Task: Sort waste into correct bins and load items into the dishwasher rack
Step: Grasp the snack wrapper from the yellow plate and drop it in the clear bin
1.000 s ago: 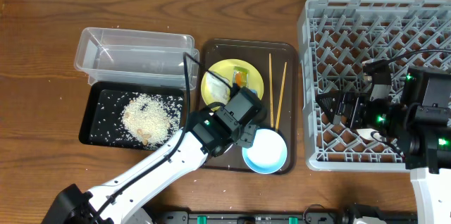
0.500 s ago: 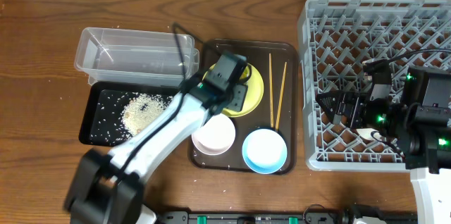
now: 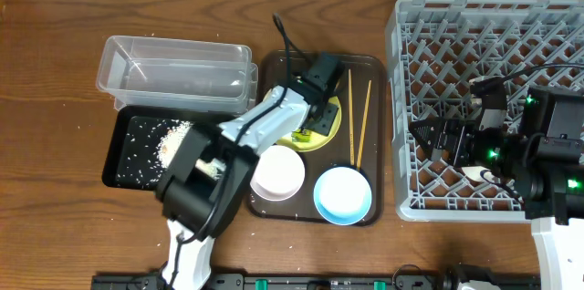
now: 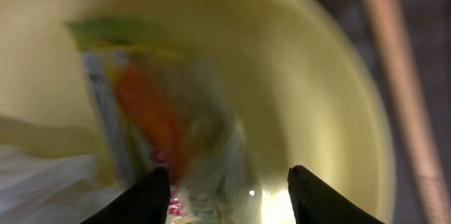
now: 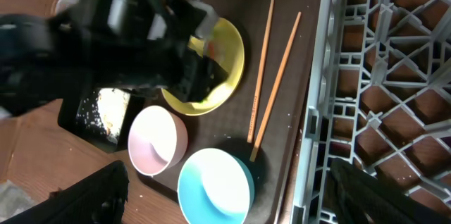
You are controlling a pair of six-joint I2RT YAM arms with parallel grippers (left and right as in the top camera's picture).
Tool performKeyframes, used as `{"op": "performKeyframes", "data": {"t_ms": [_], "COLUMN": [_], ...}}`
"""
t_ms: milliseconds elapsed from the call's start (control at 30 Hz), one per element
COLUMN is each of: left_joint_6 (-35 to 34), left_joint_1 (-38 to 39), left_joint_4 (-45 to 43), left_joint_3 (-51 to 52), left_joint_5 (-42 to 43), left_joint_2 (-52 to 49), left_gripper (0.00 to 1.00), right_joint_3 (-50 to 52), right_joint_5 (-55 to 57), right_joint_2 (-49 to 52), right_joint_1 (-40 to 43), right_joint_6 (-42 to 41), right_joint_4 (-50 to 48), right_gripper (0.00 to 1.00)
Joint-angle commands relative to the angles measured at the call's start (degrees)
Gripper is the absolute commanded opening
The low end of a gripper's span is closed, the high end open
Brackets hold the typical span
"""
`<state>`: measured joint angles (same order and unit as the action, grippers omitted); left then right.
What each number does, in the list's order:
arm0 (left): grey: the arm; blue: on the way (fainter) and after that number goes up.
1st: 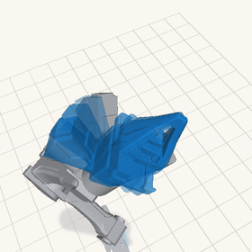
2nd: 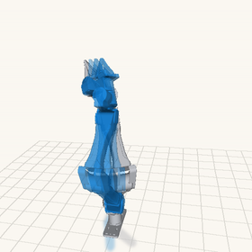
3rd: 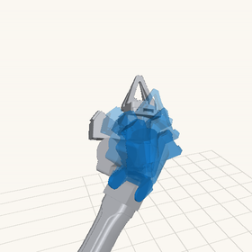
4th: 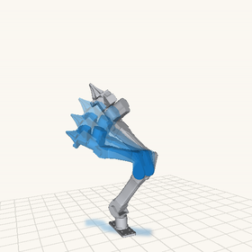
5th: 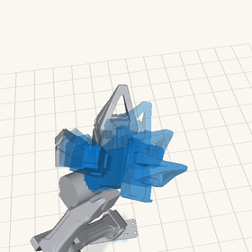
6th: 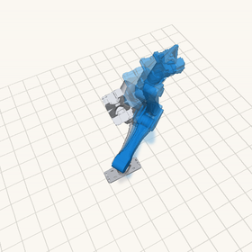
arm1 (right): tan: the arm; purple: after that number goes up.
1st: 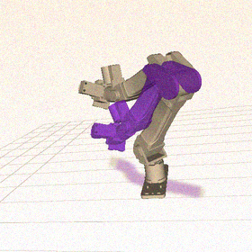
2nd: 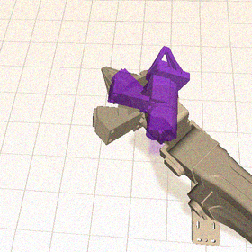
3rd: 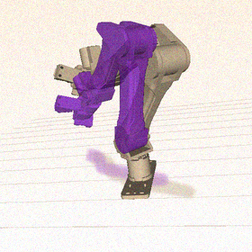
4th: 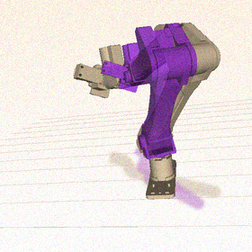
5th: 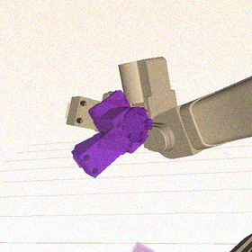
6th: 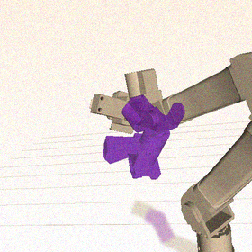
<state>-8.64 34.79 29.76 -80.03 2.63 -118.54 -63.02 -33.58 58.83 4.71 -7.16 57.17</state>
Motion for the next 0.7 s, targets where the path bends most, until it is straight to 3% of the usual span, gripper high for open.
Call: {"op": "performKeyframes", "data": {"t_ms": [0,133,400,667], "left_joint_6": [0.92,0.87,0.9,0.9], "left_joint_1": [-0.28,-0.22,-2.05,-14.12], "left_joint_4": [0.68,2.16,12.59,12.59], "left_joint_3": [-0.9,-1.49,-6.58,-6.56], "left_joint_5": [0.81,1.73,0.66,-5.73], "left_joint_2": [-1.92,-0.66,10.97,17.03], "left_gripper": [0.41,0.06,0.06,0.06], "right_joint_3": [-0.94,-0.94,-0.94,-0.94], "right_joint_5": [-0.04,-0.07,-0.04,-0.07], "right_joint_2": [0.02,0.02,0.02,0.0], "right_joint_1": [-1.05,-1.05,-1.05,-1.05], "right_joint_6": [0.35,0.37,0.37,0.37], "right_joint_4": [0.04,-0.13,-0.42,-0.44], "right_gripper": [0.88,0.88,0.89,0.89]}}
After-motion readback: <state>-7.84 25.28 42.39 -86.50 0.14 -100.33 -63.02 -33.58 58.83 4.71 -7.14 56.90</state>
